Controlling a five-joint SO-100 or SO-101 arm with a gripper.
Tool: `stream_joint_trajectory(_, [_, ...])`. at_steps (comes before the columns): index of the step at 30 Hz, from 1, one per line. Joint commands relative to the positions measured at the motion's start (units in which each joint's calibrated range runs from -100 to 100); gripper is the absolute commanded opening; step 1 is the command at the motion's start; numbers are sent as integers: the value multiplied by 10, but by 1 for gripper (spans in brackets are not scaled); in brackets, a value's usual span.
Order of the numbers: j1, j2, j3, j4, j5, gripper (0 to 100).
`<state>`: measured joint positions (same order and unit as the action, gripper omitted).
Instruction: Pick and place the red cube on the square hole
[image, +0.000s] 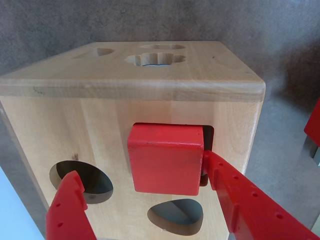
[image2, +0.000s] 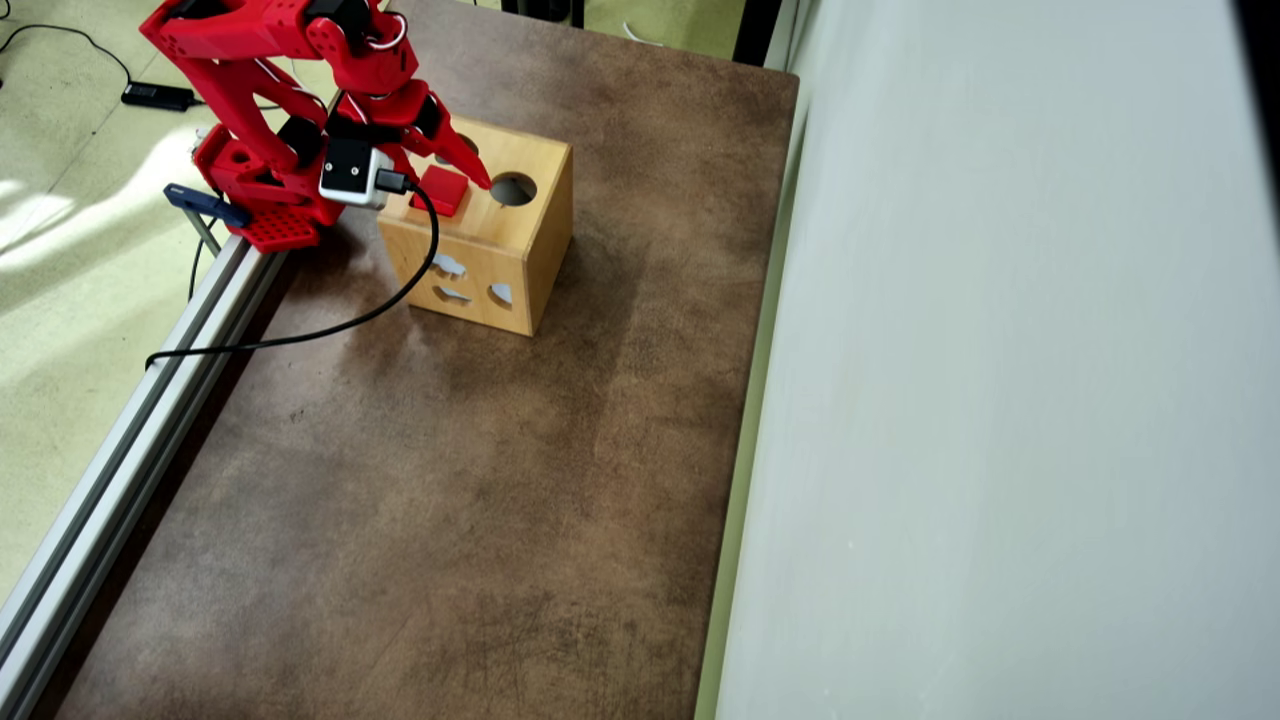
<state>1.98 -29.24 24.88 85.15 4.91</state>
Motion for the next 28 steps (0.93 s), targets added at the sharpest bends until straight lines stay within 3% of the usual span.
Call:
stream_joint_trajectory(1, [-5,15,-27,-29,2,36])
stream_joint_trajectory(9, [-4,-99,-19,9,-2,36])
stream_joint_trajectory(23, [-4,-103,-17,46,2,36])
stream_joint_trajectory(28, [-4,-105,-25,59,2,25])
